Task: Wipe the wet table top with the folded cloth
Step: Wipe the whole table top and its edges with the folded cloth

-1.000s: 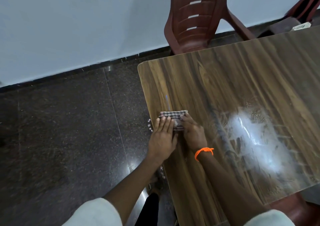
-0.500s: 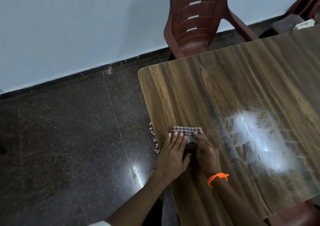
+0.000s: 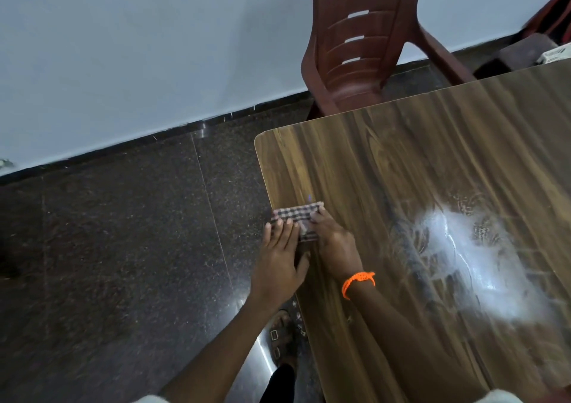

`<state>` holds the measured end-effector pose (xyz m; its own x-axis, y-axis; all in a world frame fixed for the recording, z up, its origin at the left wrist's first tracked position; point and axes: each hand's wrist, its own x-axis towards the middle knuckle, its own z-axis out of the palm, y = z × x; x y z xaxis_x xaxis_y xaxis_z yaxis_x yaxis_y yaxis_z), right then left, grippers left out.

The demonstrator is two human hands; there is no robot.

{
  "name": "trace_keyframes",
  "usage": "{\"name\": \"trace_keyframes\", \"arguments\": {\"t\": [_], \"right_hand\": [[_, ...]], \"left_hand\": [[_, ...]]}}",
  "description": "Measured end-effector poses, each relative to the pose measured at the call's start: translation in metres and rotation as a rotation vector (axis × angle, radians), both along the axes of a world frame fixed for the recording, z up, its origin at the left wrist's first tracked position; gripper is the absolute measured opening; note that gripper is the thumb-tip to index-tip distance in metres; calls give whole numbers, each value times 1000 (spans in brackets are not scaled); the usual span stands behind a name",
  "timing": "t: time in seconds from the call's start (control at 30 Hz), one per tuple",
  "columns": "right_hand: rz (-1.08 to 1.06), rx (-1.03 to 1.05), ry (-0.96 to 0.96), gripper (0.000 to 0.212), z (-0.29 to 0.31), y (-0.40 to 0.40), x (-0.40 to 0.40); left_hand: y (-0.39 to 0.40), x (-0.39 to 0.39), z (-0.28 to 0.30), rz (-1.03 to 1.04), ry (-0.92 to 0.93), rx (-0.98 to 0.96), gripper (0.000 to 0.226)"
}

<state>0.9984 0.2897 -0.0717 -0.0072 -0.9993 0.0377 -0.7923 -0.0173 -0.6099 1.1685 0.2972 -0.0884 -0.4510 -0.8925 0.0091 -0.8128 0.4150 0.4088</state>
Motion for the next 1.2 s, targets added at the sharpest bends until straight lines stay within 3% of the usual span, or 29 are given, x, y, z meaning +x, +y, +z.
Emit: {"name": "trace_keyframes", "arguments": {"t": [0.2,0.4,0.63,0.77,0.87,0.93,1.03,1.2], "right_hand": [[-86,-30,-41,36,6,55,-19],[-243,-36,22,43,13,13,-47],[-124,-44,62,31,17,-73,-15],[-103,-45,17,46,15,-68,14],[-93,-43,-18,37,10,-44,21],[-76,-41,-12,29,4,-24,14],[-77,-59,9,37,1,-4,-14],[-183,-92,51,41,3,-36,-51]], "left_hand": [[45,-16,-5,-122,-6,73,83],[-24,-51,3,-233,-76,-8,74],[-100,-18,0,-154,-95,-49,67],[-86,0,1,-51,-36,-11,66],[-54,2,-1,6,-20,6,68],[-32,0,-4,-19,1,27,71],[-20,-11,-4,-87,2,45,70],[-71,-51,3,-210,-106,-16,67]]}}
